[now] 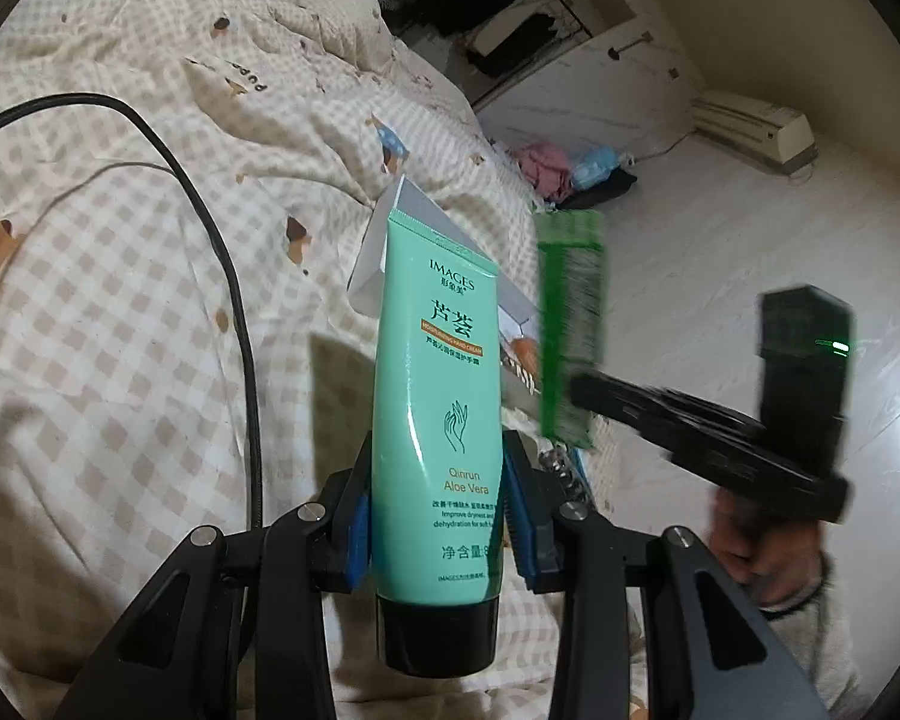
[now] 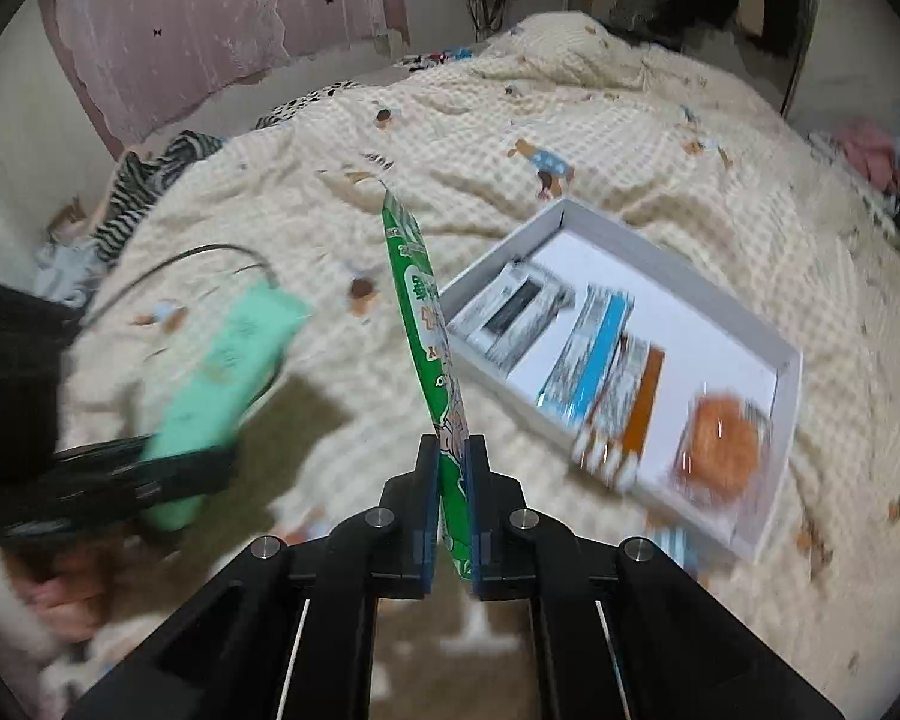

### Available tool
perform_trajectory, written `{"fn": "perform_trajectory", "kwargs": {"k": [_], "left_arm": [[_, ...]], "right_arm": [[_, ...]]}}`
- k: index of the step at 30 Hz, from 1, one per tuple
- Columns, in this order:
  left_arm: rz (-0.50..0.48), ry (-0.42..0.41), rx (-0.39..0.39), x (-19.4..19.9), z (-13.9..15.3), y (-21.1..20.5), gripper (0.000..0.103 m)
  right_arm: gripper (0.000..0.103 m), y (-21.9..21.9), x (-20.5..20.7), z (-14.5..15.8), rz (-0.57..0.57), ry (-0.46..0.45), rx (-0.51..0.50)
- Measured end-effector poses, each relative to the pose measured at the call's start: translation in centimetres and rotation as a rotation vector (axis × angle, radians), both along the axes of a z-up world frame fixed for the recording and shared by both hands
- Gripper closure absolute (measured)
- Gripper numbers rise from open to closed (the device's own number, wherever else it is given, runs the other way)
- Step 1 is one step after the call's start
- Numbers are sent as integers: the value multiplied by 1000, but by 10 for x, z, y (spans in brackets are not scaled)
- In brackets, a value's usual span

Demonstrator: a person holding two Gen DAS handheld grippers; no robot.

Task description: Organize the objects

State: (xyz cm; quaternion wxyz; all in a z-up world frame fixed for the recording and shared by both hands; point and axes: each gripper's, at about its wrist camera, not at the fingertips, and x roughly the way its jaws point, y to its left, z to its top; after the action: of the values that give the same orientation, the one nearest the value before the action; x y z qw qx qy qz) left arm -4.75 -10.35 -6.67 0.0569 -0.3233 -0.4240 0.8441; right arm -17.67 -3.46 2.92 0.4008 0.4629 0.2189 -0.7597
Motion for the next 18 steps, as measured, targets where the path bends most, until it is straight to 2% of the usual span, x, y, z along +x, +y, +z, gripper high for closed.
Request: {"fn": "perform_trajectory", "kwargs": {"k": [2, 3, 6, 7, 8, 9, 10, 12, 15, 18], "left_arm": [[-6, -2, -13, -1, 2, 2, 63], [-9, -2, -17, -2, 2, 3, 63], [-16, -8, -29, -1, 1, 5, 63], [-15, -9, -28, 0, 1, 5, 63], [-14, -9, -26, -1, 1, 4, 63], [-12, -10, -26, 1, 2, 5, 63], [-10, -9, -25, 1, 2, 5, 63], [-11, -8, -22, -3, 2, 4, 63], [-16, -14, -25, -3, 1, 5, 63], [-18, -13, -26, -2, 2, 6, 63]], "right_arm": [[94, 7, 10, 4, -35, -8, 44], [94, 11, 18, 5, -67, 15, 106], [93, 15, 32, -1, -91, 16, 193], [86, 16, 34, -8, -86, -34, 205], [73, 15, 34, -12, -78, -95, 196], [63, 16, 33, -15, -64, -169, 156], [43, 16, 33, -15, -57, -215, 111], [40, 16, 32, -9, -48, -198, 77], [41, 13, 35, -6, 2, -115, 100], [41, 17, 35, -17, 23, -128, 123]]}}
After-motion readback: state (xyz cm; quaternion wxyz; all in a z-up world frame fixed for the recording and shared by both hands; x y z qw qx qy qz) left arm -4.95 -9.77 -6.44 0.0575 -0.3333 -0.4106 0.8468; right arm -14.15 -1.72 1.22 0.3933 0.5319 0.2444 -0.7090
